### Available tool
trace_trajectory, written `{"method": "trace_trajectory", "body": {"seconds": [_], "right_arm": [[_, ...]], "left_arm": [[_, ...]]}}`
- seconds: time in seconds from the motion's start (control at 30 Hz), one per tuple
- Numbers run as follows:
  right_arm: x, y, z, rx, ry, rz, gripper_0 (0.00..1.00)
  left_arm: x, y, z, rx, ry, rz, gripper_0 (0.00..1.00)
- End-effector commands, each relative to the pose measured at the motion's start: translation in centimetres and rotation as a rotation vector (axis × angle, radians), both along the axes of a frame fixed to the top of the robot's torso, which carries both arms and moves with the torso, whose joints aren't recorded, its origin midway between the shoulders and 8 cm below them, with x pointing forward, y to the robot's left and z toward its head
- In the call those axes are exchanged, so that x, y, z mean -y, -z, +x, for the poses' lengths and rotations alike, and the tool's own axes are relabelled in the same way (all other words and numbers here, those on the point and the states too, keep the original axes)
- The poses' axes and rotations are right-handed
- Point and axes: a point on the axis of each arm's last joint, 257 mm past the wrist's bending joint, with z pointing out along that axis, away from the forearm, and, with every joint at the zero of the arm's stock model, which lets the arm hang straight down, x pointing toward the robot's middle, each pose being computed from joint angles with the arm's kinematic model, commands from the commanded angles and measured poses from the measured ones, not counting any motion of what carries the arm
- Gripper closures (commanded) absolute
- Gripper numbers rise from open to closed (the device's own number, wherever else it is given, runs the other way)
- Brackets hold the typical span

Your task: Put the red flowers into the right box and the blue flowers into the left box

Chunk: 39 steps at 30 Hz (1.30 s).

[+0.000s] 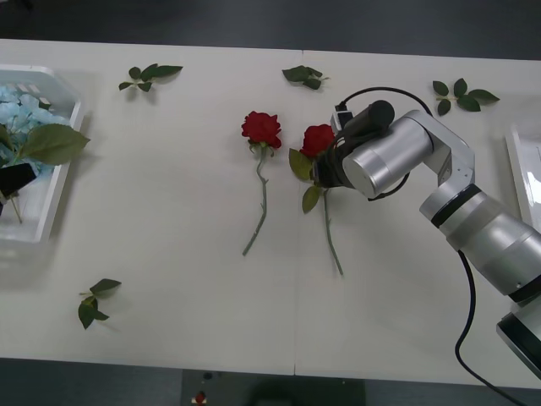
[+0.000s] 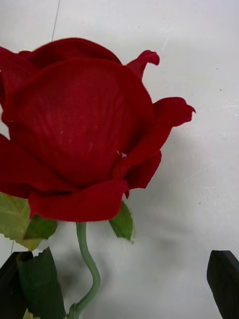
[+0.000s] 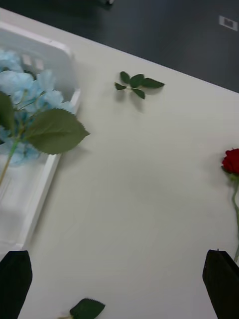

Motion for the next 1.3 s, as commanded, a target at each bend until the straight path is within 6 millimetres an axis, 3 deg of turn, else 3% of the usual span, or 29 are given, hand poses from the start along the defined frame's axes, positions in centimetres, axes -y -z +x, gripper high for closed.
{"method": "trace_trajectory", "body": {"seconds": [0.03, 0.17, 0.37, 0.4, 0.43, 0.53, 0.6, 0.83, 1.1, 1.3], "right_arm": [[-1.4, -1.4, 1.3, 0.04, 0.002, 0.01, 0.0], [-1.8, -1.1, 1.2, 0.036, -0.003, 0.012, 0.0], [-2.1, -0.6, 1.0, 0.028, -0.006, 0.009, 0.0], [-2.2, -0.5, 0.9, 0.029, -0.01, 0.004, 0.16], [-2.2, -0.5, 0.9, 0.033, -0.013, 0.002, 0.39], [-2.3, -0.4, 0.9, 0.033, -0.014, 0.003, 0.87], [-2.3, -0.2, 0.8, 0.031, -0.013, 0.002, 0.98], [-2.7, -0.1, 0.8, 0.032, -0.016, 0.008, 1.0], [-2.1, 0.1, 0.6, 0.02, -0.006, -0.004, 1.0], [-0.2, -2.3, 0.5, 0.036, -0.009, -0.056, 1.0]], "left_arm": [[3.6, -0.4, 1.6, 0.033, 0.07, 0.017, 0.0], [7.6, -0.6, 3.6, 0.055, 0.138, -0.019, 0.0], [11.8, -0.2, 6.8, 0.065, 0.204, -0.019, 0.0], [12.5, 0.0, 7.7, 0.067, 0.211, -0.014, 0.0], [13.1, 0.3, 8.3, 0.06, 0.219, -0.012, 0.0], [14.5, 1.2, 10.3, 0.052, 0.227, 0.008, 0.0], [15.3, 1.7, 11.6, 0.047, 0.228, 0.029, 0.0], [18.1, 3.1, 16.1, 0.023, 0.226, 0.077, 0.0], [21.7, 5.1, 19.0, 0.005, 0.265, 0.116, 0.0], [24.6, 6.9, 20.5, -0.015, 0.302, 0.139, 0.0]]}}
